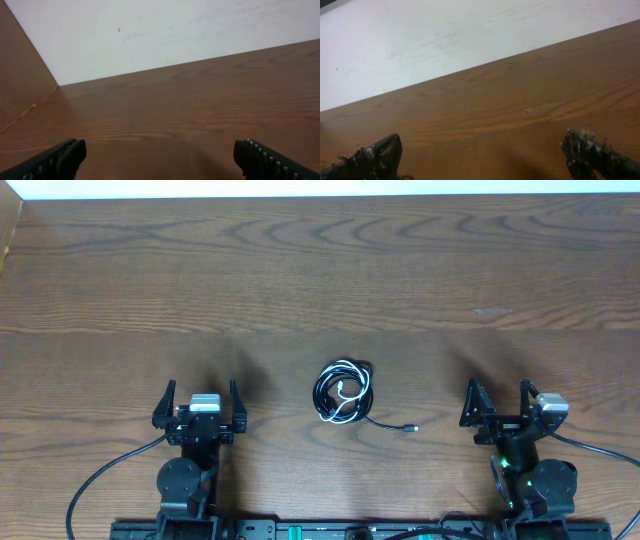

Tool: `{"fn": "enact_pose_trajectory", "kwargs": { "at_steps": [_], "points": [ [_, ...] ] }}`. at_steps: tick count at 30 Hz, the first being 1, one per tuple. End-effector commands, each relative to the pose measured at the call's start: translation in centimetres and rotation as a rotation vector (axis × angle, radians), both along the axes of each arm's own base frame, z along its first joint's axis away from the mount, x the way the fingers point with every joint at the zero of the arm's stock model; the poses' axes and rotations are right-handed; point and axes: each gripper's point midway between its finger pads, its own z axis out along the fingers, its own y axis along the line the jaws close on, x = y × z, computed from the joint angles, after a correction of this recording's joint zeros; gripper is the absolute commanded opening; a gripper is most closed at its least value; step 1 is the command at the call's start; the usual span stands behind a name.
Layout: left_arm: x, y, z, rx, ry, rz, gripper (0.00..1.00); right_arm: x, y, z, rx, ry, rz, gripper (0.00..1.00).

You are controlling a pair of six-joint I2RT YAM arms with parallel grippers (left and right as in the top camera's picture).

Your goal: Untangle cables

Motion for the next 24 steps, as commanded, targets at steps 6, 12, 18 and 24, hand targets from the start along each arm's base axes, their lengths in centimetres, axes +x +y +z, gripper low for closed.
{"fn": "enact_pose_trajectory", "kwargs": {
  "at_steps": [6, 12, 18, 24],
  "points": [
    [-0.2, 0.4, -1.6, 0.022, 0.055, 0.021, 1.00, 0.0, 0.0, 0.0, -0.012, -0.002, -0.001, 0.99],
    [-0.2, 0.4, -1.6, 0.007, 0.054, 0.023, 1.00, 0.0, 0.0, 0.0, -0.012, -0.002, -0.001, 0.99],
    [-0.1, 0.4, -1.5, -0.071, 0.046, 0.031, 1.00, 0.0, -0.1, 0.4, -0.011, -0.021, -0.009, 0.99],
    [-0.2, -1.3, -0.4, -0.187, 0.024, -0.055, 1.00, -0.3, 0.3, 5.4, -0.004, -0.222, 0.018, 0.99]
  ]
}}
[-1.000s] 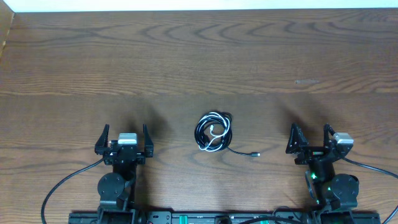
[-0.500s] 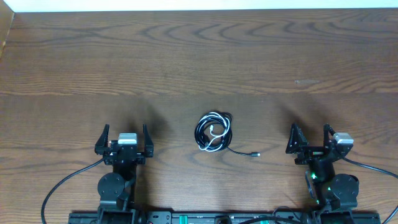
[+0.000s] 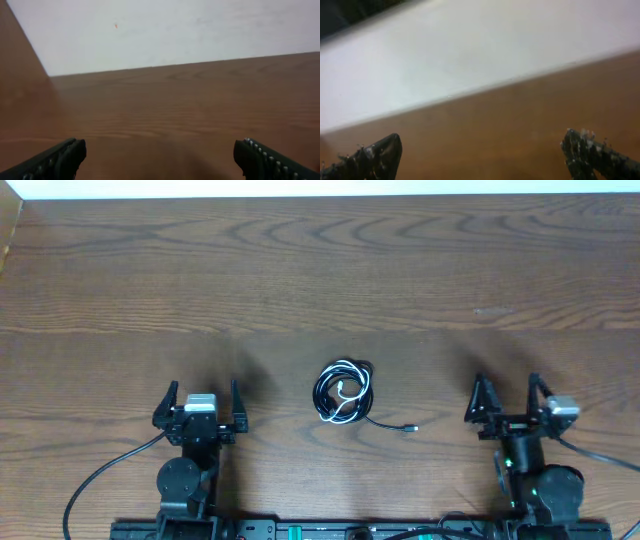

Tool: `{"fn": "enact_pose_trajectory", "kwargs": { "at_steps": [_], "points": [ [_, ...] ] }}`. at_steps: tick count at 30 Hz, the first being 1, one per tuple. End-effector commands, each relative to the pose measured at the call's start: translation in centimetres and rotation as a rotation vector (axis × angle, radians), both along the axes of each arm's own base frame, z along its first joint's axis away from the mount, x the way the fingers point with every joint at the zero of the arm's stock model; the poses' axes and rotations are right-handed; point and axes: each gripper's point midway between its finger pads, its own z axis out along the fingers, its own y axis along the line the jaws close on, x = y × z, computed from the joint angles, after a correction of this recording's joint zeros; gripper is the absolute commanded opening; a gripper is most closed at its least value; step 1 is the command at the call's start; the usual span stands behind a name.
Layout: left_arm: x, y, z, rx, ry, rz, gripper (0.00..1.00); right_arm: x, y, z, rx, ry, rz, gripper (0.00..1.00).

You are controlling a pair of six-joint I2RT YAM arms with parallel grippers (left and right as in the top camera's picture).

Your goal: Untangle cables

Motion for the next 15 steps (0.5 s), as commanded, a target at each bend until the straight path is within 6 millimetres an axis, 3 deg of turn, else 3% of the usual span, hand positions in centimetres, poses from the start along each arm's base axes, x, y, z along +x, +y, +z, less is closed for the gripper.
{"fn": "enact_pose_trajectory", "kwargs": {
  "at_steps": [1, 8, 15],
  "points": [
    [-0.2, -0.9, -0.1, -0.079, 0.018, -0.048, 1.00, -0.4, 0.8, 1.7, -0.032, -0.077, 0.041, 0.99],
    [-0.3, -1.0, 4.1, -0.202, -0.006, -0.043, 1.00, -0.9, 2.6, 2.6, -0.055, -0.117, 0.148, 0.99],
    [0.7, -3.0, 7.7, -0.267, 0.099, -0.137, 1.00, -1.2, 4.1, 2.7, -0.067, -0.114, 0.236, 0.99]
  ]
}}
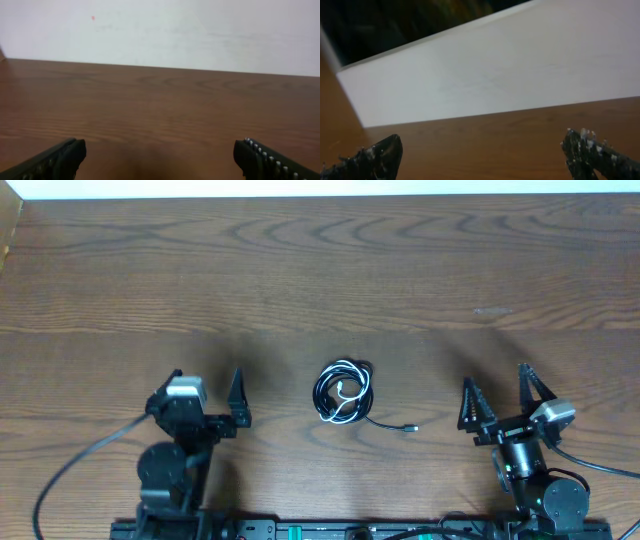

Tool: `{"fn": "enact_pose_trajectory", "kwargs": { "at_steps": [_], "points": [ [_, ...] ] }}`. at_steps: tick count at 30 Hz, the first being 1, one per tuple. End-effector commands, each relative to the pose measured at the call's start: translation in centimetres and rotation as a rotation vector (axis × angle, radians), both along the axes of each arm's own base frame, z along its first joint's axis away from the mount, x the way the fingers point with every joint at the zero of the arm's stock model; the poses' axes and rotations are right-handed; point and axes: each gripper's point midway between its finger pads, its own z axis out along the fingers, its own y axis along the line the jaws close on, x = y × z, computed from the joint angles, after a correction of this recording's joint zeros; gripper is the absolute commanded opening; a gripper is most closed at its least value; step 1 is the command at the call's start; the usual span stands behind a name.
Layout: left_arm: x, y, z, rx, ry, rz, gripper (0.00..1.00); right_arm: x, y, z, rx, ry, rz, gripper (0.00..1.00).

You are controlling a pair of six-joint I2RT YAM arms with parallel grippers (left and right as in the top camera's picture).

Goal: Untangle cables
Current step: 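Move both grippers inward toward the black and white cable bundle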

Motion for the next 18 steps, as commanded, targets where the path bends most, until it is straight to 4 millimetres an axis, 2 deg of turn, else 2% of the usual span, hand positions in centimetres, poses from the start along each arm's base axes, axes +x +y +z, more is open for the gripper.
{"fn": "enact_pose_trajectory", "kwargs": {
  "at_steps": [1, 5, 9, 14, 18],
  "points": [
    [0.6, -1.4, 2.1, -0.083, 0.038, -0.065, 1.00, -0.4, 1.3, 0.5, -0.029, -0.008, 0.076, 0.99],
    [1.5, -2.8, 2.6, -0.140, 0.103, -0.133, 1.00, -0.5, 2.2, 1.2, -0.040, 0.014, 0.126, 0.99],
    [1.9, -3.9, 1.9, -0.160, 0.150, -0.188, 1.00, -0.2, 2.9, 2.8, -0.081, 0.043, 0.163, 0.99],
    [1.9, -3.9, 1.8, -0.168, 0.158, -0.188, 1.00, 1.5, 4.0, 5.2, -0.103, 0.135, 0.227, 0.99],
    [1.9, -4.1, 2.1, -0.171, 0.146, -0.197, 1.00, 3.4, 5.5, 5.6, -0.105, 0.232, 0.315, 0.99]
  ]
}}
